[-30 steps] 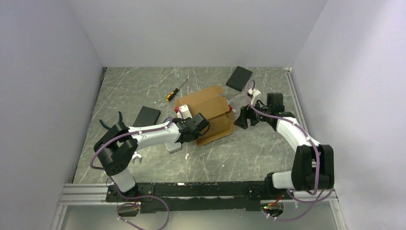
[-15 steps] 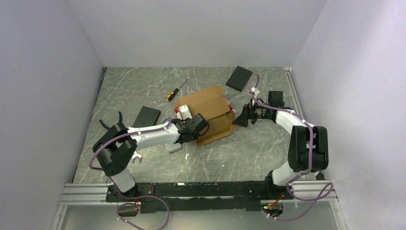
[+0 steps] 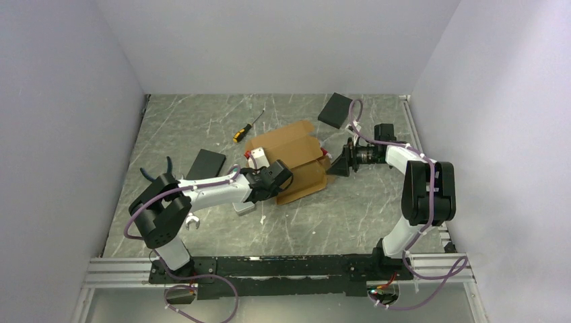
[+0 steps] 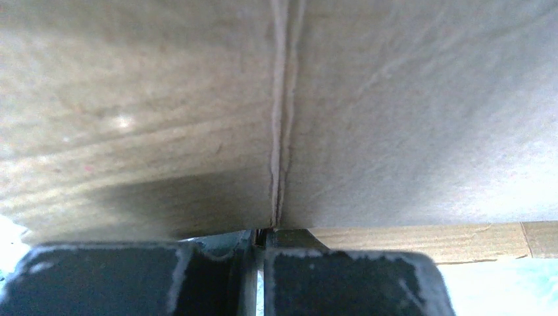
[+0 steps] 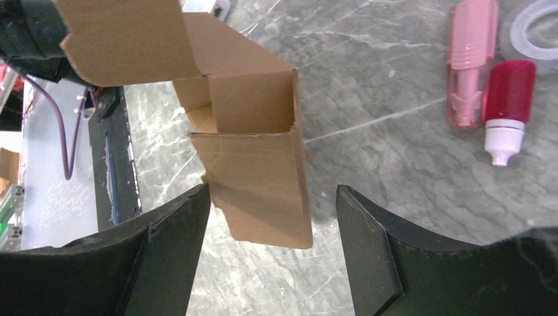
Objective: Fold the paper box
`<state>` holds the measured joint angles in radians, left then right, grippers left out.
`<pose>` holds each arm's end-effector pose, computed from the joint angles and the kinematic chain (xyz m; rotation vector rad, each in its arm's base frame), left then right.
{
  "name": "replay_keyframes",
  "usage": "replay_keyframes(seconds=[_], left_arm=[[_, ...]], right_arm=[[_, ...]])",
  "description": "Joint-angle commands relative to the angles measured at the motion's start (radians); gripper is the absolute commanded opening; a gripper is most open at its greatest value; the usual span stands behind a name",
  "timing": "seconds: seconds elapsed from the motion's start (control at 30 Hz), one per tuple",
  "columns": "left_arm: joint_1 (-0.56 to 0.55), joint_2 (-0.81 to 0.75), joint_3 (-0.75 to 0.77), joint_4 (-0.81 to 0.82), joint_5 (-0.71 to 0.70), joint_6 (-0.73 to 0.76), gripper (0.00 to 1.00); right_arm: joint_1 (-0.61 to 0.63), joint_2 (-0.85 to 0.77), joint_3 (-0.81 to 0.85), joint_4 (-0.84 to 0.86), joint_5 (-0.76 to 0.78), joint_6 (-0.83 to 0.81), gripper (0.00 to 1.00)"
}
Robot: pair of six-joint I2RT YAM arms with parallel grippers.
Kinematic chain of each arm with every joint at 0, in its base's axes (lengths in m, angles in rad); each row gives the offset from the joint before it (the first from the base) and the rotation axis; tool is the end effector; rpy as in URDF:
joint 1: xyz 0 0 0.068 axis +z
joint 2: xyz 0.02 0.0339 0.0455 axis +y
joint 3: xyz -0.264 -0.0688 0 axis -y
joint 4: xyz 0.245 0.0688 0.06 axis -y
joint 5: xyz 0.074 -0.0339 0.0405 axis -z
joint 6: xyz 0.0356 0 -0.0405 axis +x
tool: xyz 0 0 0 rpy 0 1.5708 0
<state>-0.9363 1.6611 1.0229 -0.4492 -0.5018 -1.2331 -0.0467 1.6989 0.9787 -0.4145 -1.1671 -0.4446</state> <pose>0.2066 -0.2518 0.1855 -0.5196 2.4200 -0.2426 0.3158 0.0180 0.1791 -0.7354 2.0515 1.2648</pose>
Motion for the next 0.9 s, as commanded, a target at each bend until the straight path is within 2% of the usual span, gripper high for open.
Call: replay_keyframes(seconds=[0.0,0.2,0.6,0.87], left_arm=[[-0.001,0.025,-0.007,-0.034,0.027,-0.004,0.0],[-0.002,0.033,0.0,-0.043,0.026,-0.011,0.0],[-0.001,0.044,0.013,-0.067,0.018,-0.021,0.0],[-0.002,0.043,0.015,-0.065,0.019,-0.019,0.0]], right_arm=[[0.013,-0.012,0.043,-0.079,-0.088,-0.109,0.72],[0.042,-0.035,0.037,-0.108,-0.067,-0.14,0.68],[0.099,-0.096,0.001,-0.046,0.0,-0.086,0.6],[0.151,-0.111,-0.038,0.098,0.174,0.046,0.53]])
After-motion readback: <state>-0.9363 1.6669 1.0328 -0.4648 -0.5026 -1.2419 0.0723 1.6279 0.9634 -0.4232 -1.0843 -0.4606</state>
